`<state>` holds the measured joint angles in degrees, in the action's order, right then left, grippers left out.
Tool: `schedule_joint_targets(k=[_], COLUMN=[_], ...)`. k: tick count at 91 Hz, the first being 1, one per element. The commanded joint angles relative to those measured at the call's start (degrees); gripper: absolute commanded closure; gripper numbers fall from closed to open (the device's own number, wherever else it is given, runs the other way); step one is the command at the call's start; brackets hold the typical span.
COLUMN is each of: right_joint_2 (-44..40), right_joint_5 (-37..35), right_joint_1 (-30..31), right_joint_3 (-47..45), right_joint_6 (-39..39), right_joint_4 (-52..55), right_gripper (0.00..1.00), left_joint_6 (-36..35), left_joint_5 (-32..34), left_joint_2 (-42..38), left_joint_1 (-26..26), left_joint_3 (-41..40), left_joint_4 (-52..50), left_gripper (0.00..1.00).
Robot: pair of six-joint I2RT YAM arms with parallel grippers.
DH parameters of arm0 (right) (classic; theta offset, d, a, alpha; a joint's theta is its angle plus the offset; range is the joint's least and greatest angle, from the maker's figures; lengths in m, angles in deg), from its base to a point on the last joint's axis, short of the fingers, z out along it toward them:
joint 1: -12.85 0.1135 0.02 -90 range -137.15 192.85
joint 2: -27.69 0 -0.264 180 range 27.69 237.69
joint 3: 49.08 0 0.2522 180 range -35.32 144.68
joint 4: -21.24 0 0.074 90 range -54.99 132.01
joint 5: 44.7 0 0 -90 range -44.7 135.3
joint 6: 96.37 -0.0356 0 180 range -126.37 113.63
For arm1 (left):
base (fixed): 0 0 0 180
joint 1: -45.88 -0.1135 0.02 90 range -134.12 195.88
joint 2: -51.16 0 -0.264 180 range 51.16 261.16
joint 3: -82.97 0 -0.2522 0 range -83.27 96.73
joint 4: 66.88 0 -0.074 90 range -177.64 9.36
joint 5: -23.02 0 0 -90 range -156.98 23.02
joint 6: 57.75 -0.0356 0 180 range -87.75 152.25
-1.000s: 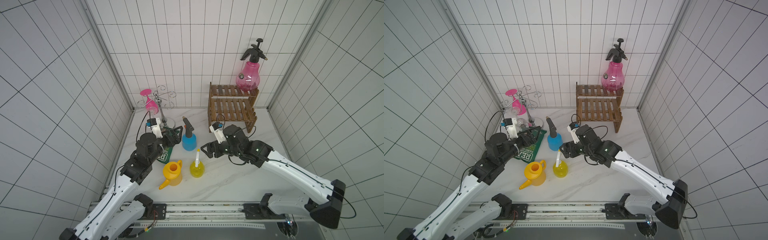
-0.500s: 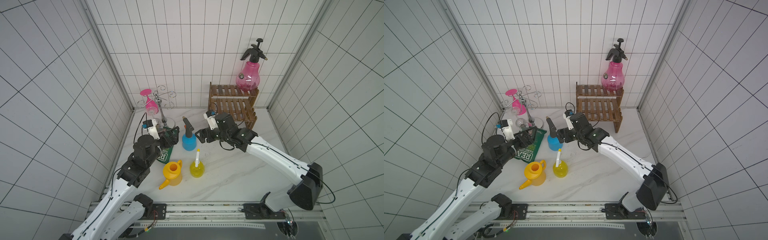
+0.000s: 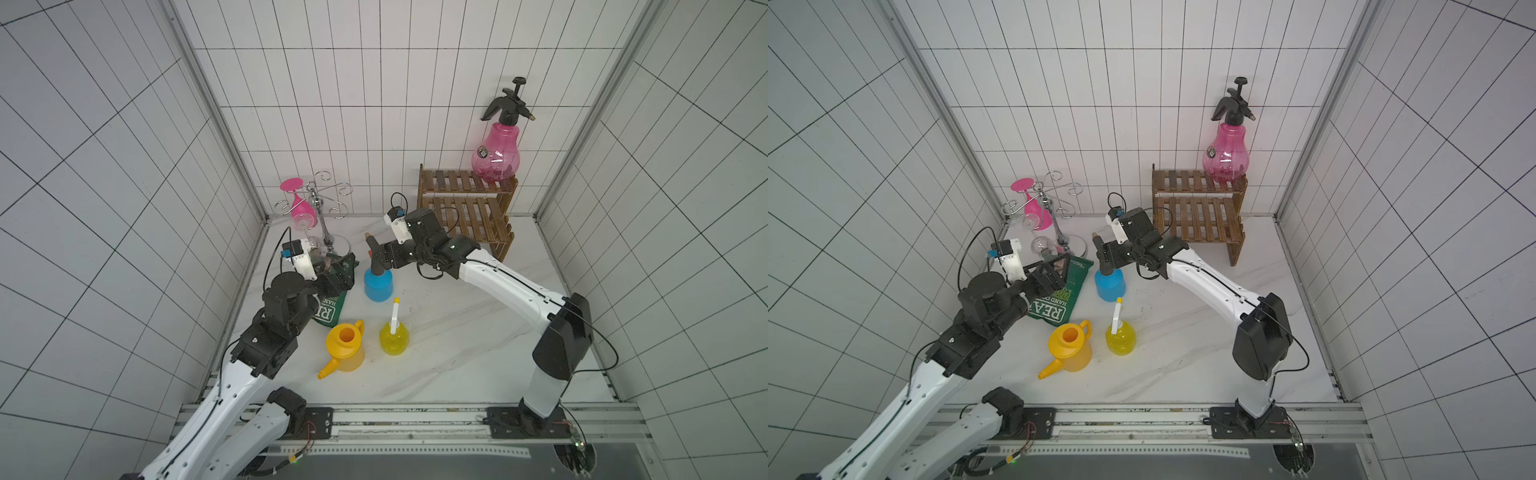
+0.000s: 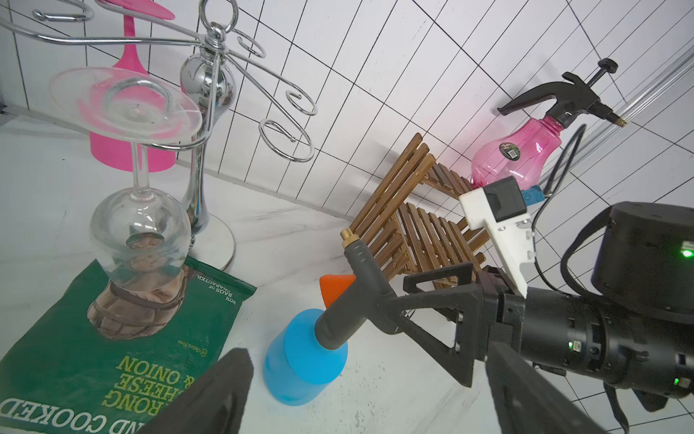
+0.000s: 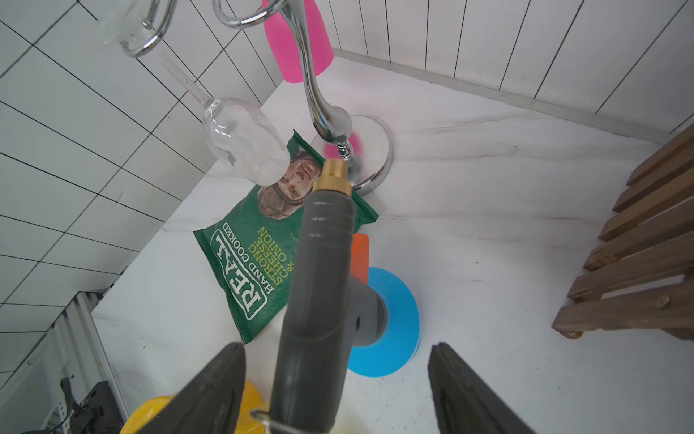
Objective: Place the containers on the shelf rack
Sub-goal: 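Pick up a container from the center of the board.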
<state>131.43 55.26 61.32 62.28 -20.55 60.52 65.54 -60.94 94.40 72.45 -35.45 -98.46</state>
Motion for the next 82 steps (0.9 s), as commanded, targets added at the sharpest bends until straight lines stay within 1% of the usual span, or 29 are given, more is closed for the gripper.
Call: schedule_joint_targets(k=[1,19,37,43,56,70,78,82], right_joint_2=[2.3,5.3,7.3,7.6,6.9,4.1,1.7,0.6], right_joint_5=[-1.7,-4.2,-5.3,-5.4,-5.0,-4.5,-4.3,-3.7], right_joint_1=[0.3,0.8,1.5,1.7,1.9,1.9,1.8,1.5], right_joint_3=[2.9,5.9,6.7,6.9,6.2,3.3,1.4,0.3], right_joint_6=[2.0,4.1,5.4,6.0,8.3,11.7,13.5,14.2], right_joint_4=[2.6,3.7,3.7,3.6,3.1,1.2,-0.3,-0.8], right_gripper=[0.25,0.29,0.35,0.38,0.50,0.62,0.65,0.68], left_joint_6=[-1.9,-3.0,-4.1,-4.3,-5.2,-7.1,-8.6,-9.5], left_joint_5=[0.9,1.2,1.7,1.8,2.0,2.1,1.8,1.5], left_joint_2=[-0.1,0.1,0.4,0.5,0.7,0.6,0.5,0.5], left_joint_1=[0.2,0.1,0.1,0.1,0.1,0.1,0.1,0.2], left_joint_3=[0.4,0.4,0.4,0.4,0.3,0.4,0.4,0.4], left_joint_4=[1.2,1.6,2.0,2.0,2.2,2.1,2.2,2.2], left_gripper=[0.01,0.01,0.01,0.01,0.01,0.01,0.01,0.01])
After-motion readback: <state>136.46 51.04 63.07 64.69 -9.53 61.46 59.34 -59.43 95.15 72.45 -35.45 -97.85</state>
